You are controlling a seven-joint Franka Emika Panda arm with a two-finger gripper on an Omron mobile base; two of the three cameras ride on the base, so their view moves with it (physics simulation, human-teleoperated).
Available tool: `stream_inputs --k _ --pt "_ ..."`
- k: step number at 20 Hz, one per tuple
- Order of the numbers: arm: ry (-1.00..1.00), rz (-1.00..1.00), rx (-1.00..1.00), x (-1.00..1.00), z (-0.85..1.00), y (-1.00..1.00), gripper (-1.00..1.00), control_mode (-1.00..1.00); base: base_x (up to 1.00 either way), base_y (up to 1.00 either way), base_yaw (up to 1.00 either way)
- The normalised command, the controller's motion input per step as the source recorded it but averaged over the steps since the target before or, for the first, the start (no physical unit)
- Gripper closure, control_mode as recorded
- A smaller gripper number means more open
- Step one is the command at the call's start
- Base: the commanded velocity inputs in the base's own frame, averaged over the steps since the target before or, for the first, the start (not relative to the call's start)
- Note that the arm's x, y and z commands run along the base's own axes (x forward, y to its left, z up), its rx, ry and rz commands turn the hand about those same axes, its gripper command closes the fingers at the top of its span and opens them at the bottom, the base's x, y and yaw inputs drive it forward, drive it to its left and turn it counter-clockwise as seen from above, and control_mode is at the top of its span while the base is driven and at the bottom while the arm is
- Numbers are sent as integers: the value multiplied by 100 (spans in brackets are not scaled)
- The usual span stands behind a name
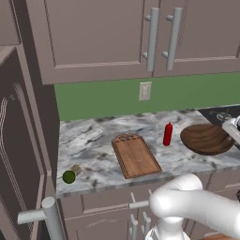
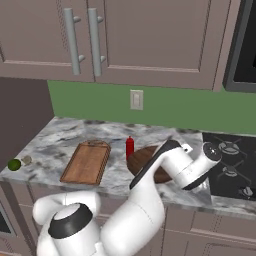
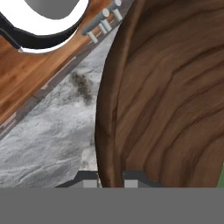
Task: Open the cabinet. Place the bowl and condiment on the counter. Then place the lime and garlic on the cutting board.
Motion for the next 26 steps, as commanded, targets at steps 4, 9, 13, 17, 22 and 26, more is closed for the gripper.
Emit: stream_inputs --k 4,9,13,17,22,26 --pt "0 3 5 19 -34 -22 100 -100 0 0 0" --pt "0 2 5 20 -27 -18 100 -100 0 0 0" --pt "0 2 3 24 -11 -14 100 -100 0 0 0" --pt "1 1 1 24 -12 -12 100 -100 0 0 0" --pt "1 1 0 21 -17 -7 100 -100 0 0 0" --pt "1 0 0 22 -23 0 100 -100 0 0 0"
